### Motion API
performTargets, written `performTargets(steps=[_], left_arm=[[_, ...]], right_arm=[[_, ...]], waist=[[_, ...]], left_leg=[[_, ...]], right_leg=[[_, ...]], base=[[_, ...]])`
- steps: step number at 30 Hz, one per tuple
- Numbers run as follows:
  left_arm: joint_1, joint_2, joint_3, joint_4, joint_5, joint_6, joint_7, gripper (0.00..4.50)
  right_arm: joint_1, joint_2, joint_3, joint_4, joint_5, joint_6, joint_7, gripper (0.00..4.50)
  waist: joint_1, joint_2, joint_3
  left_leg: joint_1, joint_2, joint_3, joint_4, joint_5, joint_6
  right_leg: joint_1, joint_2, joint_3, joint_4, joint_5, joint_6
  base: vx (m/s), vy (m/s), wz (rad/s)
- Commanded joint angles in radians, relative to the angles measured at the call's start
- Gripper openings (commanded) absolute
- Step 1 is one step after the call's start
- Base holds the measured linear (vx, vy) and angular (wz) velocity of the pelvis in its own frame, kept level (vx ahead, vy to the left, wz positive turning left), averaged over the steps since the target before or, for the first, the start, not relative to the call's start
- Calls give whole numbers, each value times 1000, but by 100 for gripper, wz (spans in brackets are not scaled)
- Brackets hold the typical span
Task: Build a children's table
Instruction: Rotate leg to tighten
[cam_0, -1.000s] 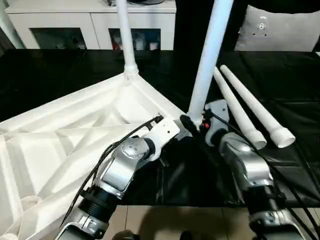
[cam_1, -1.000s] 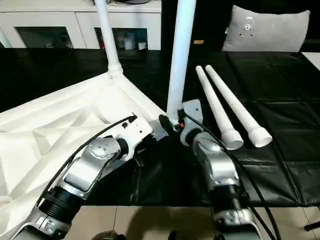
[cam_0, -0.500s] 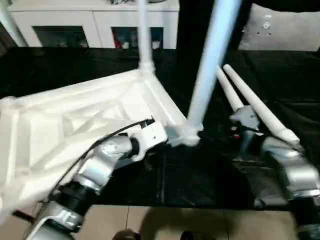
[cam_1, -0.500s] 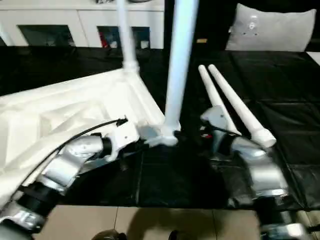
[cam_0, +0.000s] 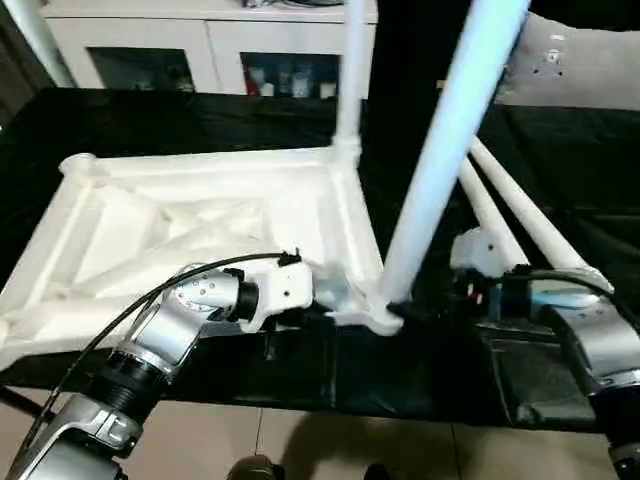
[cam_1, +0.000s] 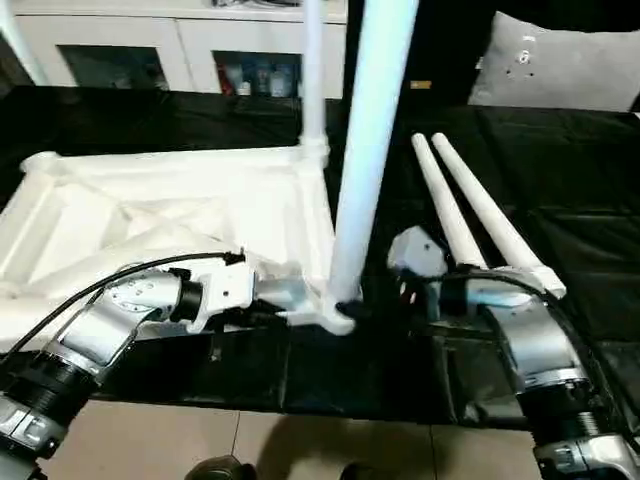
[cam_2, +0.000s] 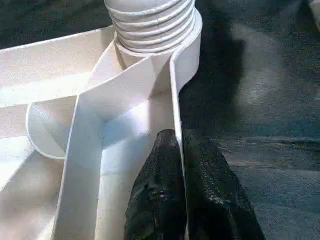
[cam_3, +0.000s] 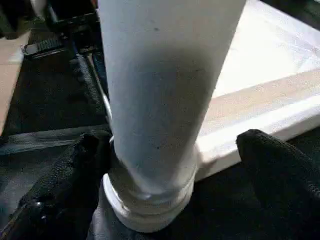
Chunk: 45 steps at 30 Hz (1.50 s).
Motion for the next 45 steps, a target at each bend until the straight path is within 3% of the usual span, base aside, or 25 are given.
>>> performTargets(steps=[1, 7, 16, 21, 23, 28, 34, 45], left_arm=[[-5, 10, -44, 5, 14, -25, -42, 0], [-8, 3, -40, 12, -2, -30, -63, 0], [-11, 6, -39, 26, -4, -45, -72, 0], [-11, 10, -39, 27, -5, -46, -75, 0], [-12, 10, -37, 29, -5, -48, -76, 0], [-14, 9, -36, 35, -5, -51, -77, 0], [-19, 9, -33, 49, -5, -55, -76, 0], [-25, 12, -27, 58, -5, -56, -84, 0]], right_arm=[[0, 9, 14, 13, 9, -4, 9, 404], [-9, 38, 22, 43, 12, 8, 6, 339], [6, 45, 43, 48, 10, 12, 25, 277], [9, 44, 47, 43, 4, 10, 25, 277], [6, 50, 34, 31, 51, 97, 38, 315], [16, 44, 45, 21, 36, 73, 37, 352], [17, 44, 47, 15, 33, 78, 37, 352], [28, 44, 51, -3, 41, 95, 41, 352]], waist=[[3, -13, -93], [2, -14, -96], [4, -14, -100], [4, -14, -101], [6, -12, -101], [13, -13, -102], [21, -11, -99], [20, -8, -93]], left_leg=[[-4, 85, -21, -58, -32, 133], [-3, 85, -21, -60, -61, 112], [-4, 84, -21, -58, -51, 112], [-4, 85, -21, -58, -49, 112], [-4, 85, -21, -58, -50, 115], [-2, 86, -21, -58, -56, 102], [0, 86, -20, -59, -56, 104], [0, 85, -21, -62, -77, 98]], right_leg=[[69, -106, 78, -64, -255, -124], [70, -105, 77, -69, -289, -106], [72, -105, 77, -65, -260, -112], [71, -104, 77, -64, -253, -113], [73, -103, 76, -65, -256, -112], [70, -106, 77, -65, -269, -106], [68, -104, 78, -65, -256, -108], [67, -103, 76, -72, -290, -93]], base=[[0, 0, 0], [0, 0, 0], [0, 0, 0], [0, 0, 0], [0, 0, 0], [0, 0, 0], [0, 0, 0], [0, 0, 0]])
